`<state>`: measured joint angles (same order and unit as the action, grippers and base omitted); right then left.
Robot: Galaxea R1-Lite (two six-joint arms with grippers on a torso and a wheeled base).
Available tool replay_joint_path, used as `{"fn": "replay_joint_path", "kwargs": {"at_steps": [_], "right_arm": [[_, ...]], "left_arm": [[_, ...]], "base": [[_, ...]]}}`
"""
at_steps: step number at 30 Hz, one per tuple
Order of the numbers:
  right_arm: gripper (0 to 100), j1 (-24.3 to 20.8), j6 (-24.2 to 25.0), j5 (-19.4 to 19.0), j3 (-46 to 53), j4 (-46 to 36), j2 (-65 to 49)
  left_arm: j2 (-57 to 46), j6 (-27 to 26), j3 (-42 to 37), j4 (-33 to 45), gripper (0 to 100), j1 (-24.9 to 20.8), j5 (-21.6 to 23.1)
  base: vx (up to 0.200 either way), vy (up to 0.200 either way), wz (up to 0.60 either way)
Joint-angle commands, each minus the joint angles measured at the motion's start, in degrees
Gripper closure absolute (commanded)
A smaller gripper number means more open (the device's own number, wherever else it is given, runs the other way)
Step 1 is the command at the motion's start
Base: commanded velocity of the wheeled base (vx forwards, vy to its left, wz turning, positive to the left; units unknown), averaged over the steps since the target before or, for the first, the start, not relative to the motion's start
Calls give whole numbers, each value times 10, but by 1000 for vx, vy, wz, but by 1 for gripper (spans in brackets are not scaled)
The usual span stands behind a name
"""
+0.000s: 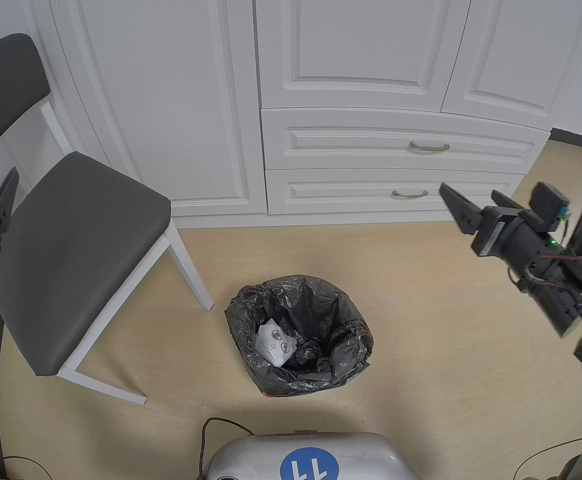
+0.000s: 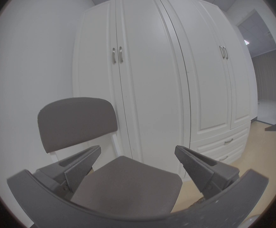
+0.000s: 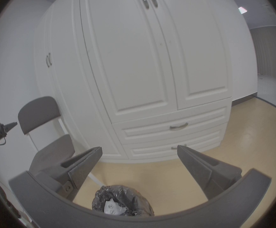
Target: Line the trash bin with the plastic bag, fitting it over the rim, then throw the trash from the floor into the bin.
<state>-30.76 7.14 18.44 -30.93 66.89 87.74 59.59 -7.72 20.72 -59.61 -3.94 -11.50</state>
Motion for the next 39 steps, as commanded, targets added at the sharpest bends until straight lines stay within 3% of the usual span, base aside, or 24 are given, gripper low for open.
{"fn": "replay_joint_path", "kwargs": {"at_steps": [1,4,6,8,10,11,13,21,23,27,33,39], "right_arm": [[0,-4,-18,55,83,4,-185],[0,3,-19,75,105,3,-219],[0,21,-20,92,141,2,-271],[0,67,-22,92,171,-13,-325],[0,67,-22,92,171,-13,-325],[0,102,-21,92,182,-41,-368],[0,122,-22,91,182,-84,-418],[0,161,-21,91,156,-252,-581],[0,164,-21,91,156,-261,-590],[0,216,-22,88,155,-360,-702],[0,220,-21,87,150,-491,-820],[0,246,26,102,168,-500,-820]], "left_arm": [[-86,8,9,29,0,2,-12],[-103,8,21,51,0,2,-12],[-137,8,49,101,0,2,-13],[-184,9,94,201,0,2,-22],[-184,9,94,201,0,2,-22],[-222,9,127,285,0,2,-33],[-262,9,155,361,0,2,-39],[-384,9,231,530,0,2,-71],[-390,9,233,537,0,2,-72],[-446,9,254,600,0,3,-87],[-482,9,278,640,0,19,-100],[-514,10,275,676,0,40,-99]], "base": [[0,0,0],[0,0,0],[0,0,0],[0,0,0],[0,0,0],[0,0,0],[0,0,0],[0,0,0],[0,0,0],[0,0,0],[0,0,0],[0,0,0]]}}
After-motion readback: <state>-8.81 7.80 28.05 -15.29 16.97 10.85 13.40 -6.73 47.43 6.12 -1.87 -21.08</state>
